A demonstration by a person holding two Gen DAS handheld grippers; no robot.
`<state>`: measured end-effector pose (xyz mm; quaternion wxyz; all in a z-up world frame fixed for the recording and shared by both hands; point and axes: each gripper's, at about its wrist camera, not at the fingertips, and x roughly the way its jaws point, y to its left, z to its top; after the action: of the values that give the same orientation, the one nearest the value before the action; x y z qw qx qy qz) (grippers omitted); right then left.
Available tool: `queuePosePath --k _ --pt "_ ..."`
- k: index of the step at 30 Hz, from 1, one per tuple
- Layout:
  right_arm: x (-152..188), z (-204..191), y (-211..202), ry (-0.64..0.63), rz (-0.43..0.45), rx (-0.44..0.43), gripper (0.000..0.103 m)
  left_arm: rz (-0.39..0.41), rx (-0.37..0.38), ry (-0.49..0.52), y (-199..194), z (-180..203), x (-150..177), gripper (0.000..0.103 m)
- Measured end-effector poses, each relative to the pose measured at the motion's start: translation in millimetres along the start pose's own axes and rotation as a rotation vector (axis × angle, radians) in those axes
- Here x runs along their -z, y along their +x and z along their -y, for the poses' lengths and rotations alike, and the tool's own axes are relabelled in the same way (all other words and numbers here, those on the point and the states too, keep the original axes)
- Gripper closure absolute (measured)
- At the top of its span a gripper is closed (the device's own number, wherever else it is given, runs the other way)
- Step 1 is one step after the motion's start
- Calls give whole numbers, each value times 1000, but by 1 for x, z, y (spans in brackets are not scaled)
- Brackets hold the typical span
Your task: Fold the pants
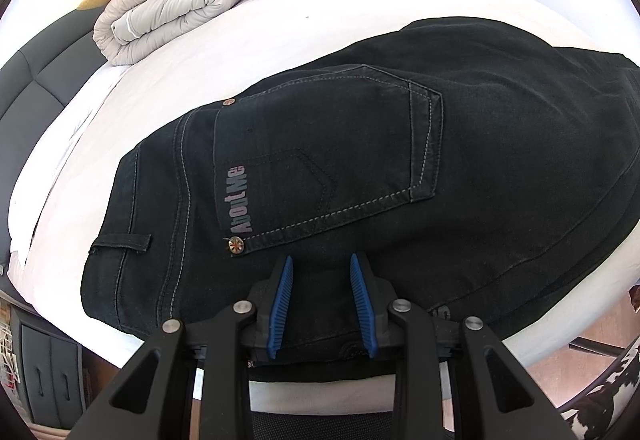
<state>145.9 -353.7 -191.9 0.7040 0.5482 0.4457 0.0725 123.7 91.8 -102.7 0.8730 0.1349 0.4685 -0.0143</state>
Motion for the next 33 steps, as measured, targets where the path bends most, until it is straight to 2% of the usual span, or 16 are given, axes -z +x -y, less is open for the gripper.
queuePosePath --k 6,16,18,20,21,27,33 --pt "17 13 44 79 46 -43 52 4 -3 4 -1 0 1 70" --pt "20 9 72 100 154 -130 53 8 -4 6 -1 1 3 70" --pt "20 8 75 83 165 -109 71 9 -4 6 0 0 3 70" --pt "19 11 76 88 175 -85 95 9 -3 6 -2 2 3 70" --pt "20 14 76 91 182 -76 99 8 -3 6 -2 2 3 70" --pt "34 9 51 -15 242 59 101 6 9 2 -2 -1 3 70" --pt "44 16 28 17 261 78 102 1 35 8 -1 -9 2 70"
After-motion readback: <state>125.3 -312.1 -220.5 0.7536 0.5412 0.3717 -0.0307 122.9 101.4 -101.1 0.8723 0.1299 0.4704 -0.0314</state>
